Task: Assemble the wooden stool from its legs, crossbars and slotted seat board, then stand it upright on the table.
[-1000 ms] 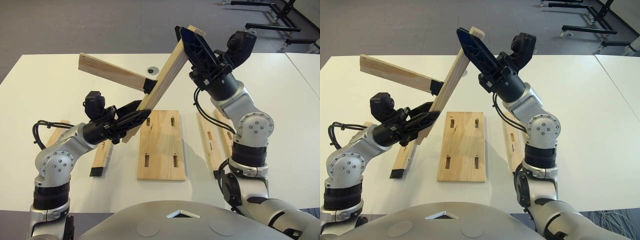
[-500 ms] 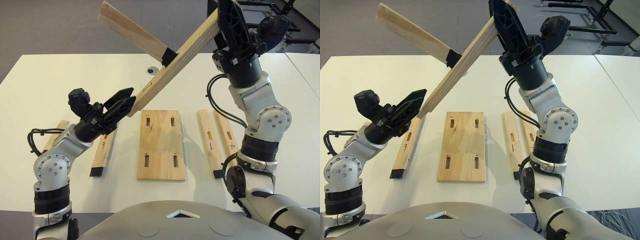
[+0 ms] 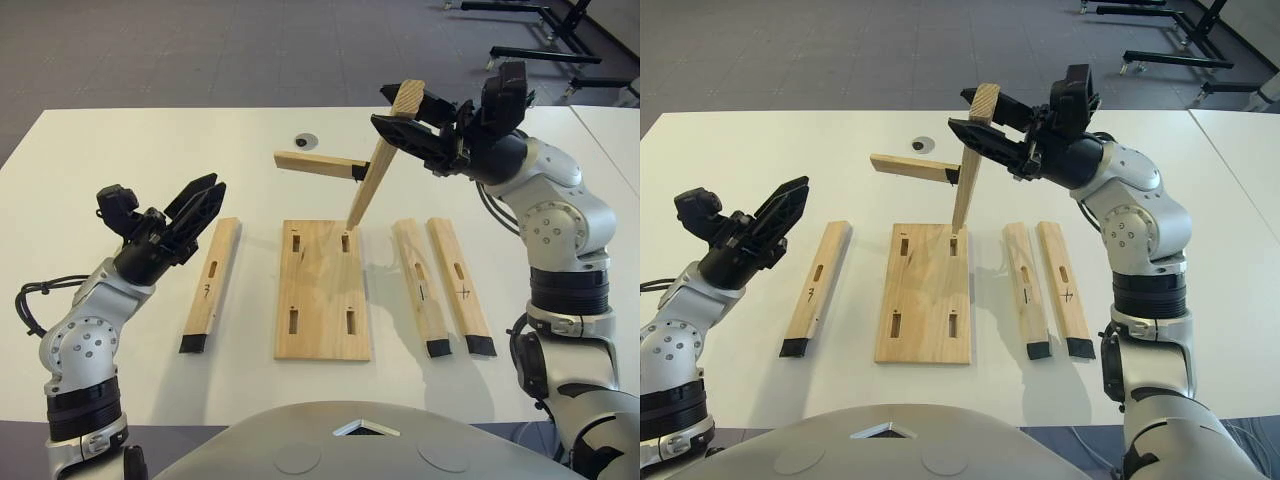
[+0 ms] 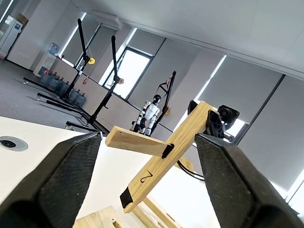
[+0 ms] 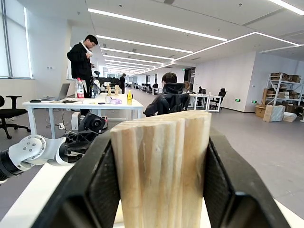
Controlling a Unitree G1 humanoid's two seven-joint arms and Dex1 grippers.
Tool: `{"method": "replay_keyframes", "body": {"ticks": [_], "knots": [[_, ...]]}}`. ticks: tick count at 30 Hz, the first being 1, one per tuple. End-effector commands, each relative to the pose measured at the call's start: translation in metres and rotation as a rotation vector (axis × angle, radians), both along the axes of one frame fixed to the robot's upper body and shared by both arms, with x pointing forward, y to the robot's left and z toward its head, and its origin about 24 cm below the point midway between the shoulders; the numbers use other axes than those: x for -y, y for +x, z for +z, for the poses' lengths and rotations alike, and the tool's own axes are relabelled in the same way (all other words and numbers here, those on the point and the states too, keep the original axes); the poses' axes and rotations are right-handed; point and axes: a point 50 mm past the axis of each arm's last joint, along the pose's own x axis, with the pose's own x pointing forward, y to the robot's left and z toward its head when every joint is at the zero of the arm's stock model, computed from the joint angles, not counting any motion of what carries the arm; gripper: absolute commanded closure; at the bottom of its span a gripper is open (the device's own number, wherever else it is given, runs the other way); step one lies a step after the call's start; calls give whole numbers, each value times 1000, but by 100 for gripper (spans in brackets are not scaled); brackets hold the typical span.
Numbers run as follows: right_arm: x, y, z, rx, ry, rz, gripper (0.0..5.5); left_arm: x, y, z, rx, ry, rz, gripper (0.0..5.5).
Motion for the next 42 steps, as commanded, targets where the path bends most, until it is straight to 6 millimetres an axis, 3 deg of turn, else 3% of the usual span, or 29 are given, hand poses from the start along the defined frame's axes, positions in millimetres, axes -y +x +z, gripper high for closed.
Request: {"method": "replay_keyframes", "body": {"ticks": [1,7,19,34,42], "knots": [[2,-2,-3,22,1,41,344,-1,4,1,-7,41,-8,191],[8,-8,-15,50,-84,74,344,-4,6,5,-9,58,-24,191],[9,-15,-27,18,-10,64,344,-7,10,11,-23,102,-74,191],[18,-20,-29,11,-34,80,344,-7,5,11,-62,119,-118,191],[14,-8,-18,67,-21,92,344,-1,3,8,-64,112,-125,191]]}}
